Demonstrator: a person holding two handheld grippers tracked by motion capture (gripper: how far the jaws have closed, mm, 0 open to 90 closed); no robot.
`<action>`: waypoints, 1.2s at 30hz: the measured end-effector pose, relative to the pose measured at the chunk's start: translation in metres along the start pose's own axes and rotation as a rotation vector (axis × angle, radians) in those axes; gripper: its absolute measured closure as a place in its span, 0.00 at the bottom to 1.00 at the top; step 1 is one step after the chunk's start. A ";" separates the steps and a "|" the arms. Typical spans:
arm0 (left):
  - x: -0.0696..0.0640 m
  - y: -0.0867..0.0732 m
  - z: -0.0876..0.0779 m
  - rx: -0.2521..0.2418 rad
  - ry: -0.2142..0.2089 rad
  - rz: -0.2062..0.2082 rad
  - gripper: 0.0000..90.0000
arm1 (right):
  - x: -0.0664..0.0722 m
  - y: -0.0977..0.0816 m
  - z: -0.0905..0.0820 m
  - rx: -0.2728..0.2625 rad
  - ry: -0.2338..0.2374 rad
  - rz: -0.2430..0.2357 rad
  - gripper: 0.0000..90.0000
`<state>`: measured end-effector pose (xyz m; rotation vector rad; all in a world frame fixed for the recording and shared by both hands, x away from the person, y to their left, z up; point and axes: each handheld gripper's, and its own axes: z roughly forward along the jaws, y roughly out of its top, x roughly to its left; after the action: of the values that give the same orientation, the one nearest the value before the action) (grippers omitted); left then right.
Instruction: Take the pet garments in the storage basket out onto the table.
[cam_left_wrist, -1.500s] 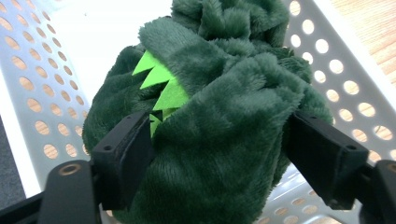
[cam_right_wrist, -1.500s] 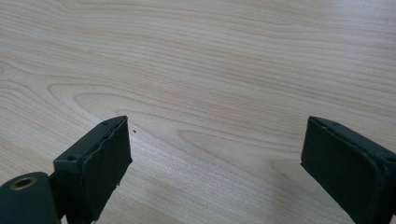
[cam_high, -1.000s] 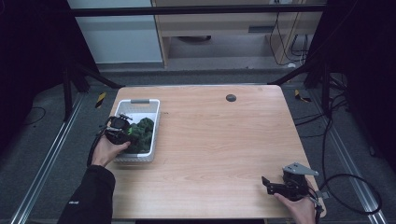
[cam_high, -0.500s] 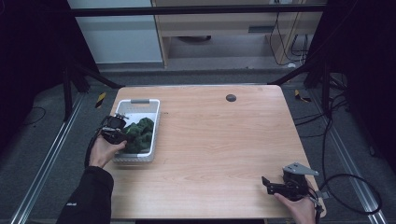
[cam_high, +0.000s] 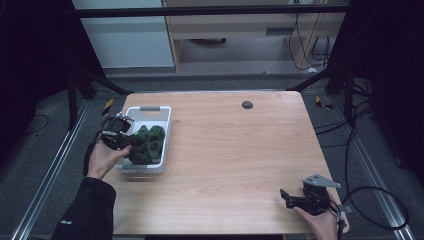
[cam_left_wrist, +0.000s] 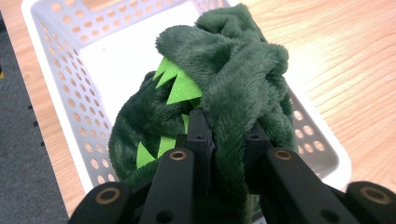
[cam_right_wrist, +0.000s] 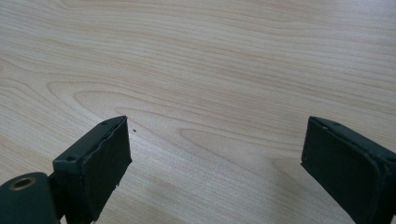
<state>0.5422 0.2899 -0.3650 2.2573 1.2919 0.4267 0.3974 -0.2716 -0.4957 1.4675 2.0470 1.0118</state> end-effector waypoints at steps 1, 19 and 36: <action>-0.001 0.002 -0.003 -0.004 0.000 0.002 0.87 | 0.000 0.000 0.000 -0.001 0.000 -0.002 0.09; -0.001 0.023 -0.051 -0.085 0.021 0.021 0.88 | 0.000 0.000 0.000 0.003 0.002 0.002 0.09; -0.015 0.043 -0.084 -0.133 0.015 0.076 0.88 | 0.000 0.000 0.000 0.001 0.004 0.001 0.09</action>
<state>0.5235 0.2815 -0.2719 2.2009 1.1523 0.5411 0.3972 -0.2712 -0.4953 1.4687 2.0502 1.0154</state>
